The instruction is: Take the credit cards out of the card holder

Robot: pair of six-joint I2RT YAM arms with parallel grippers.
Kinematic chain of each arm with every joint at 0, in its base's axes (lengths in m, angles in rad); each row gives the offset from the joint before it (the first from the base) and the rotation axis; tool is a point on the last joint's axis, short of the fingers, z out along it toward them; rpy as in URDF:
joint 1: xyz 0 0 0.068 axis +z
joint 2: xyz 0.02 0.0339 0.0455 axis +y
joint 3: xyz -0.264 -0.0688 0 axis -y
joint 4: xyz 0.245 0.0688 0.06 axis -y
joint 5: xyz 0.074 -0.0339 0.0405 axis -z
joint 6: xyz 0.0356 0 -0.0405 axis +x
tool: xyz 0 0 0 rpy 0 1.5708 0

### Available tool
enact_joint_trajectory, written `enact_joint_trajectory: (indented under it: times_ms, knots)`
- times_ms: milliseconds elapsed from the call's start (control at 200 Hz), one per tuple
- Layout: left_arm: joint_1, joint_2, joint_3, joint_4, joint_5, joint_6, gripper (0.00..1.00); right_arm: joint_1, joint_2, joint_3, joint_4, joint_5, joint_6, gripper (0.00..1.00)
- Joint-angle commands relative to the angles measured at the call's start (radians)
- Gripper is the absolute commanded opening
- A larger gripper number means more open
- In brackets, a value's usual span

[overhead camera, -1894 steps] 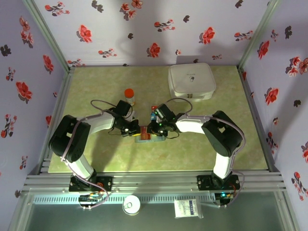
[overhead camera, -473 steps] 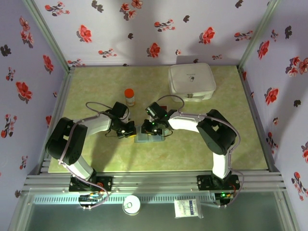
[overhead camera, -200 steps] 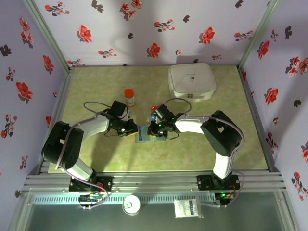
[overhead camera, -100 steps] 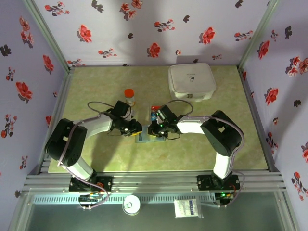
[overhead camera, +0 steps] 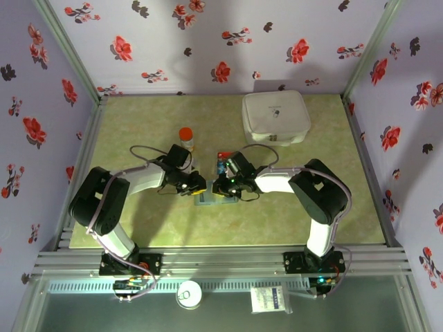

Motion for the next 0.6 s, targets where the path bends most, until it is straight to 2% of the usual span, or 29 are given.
enact_joint_trajectory:
  times_ms: [0,170,355,595]
  knots:
    - [-0.009,0.011,0.029,0.000,0.018,-0.009,0.16,-0.004,-0.005,-0.024,-0.006,0.015,0.021,0.16]
    - [-0.010,-0.003,0.039,-0.008,0.022,-0.011,0.14,-0.004,-0.046,-0.025,-0.009,0.018,0.019,0.19]
    - [-0.018,-0.021,0.064,-0.031,0.023,-0.011,0.15,-0.014,-0.131,-0.025,-0.082,0.081,-0.010,0.21]
    - [-0.053,-0.001,0.123,-0.053,0.024,-0.019,0.22,-0.054,-0.291,-0.068,-0.171,0.186,-0.044,0.22]
